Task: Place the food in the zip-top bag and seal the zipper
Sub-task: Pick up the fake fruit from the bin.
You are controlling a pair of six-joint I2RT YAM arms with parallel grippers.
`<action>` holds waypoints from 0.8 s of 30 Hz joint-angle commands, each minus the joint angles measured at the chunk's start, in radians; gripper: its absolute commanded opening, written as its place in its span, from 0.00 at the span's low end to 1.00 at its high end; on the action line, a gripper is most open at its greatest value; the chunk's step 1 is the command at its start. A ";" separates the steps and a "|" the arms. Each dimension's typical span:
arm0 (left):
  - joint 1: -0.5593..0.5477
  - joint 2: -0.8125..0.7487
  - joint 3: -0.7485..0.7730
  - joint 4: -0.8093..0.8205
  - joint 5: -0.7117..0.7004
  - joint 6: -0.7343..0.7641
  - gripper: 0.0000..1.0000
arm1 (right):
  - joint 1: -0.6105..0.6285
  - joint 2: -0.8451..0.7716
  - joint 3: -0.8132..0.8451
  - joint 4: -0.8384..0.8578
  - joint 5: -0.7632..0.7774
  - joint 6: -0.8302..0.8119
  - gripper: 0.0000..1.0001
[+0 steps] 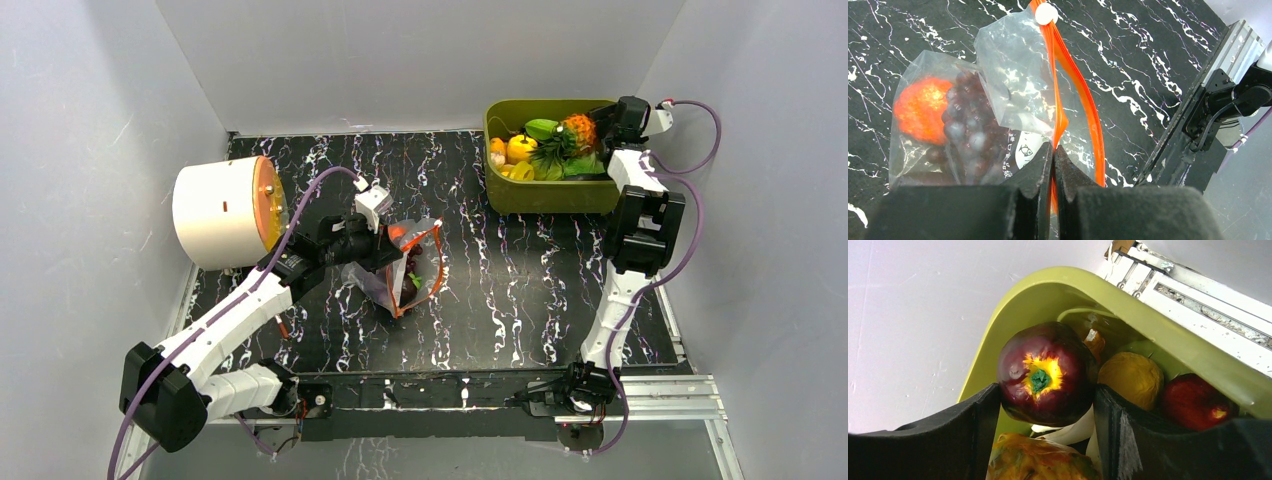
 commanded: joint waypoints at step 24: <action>0.003 -0.049 -0.009 0.015 -0.001 -0.013 0.00 | -0.008 -0.327 -0.216 0.087 -0.031 -0.215 0.39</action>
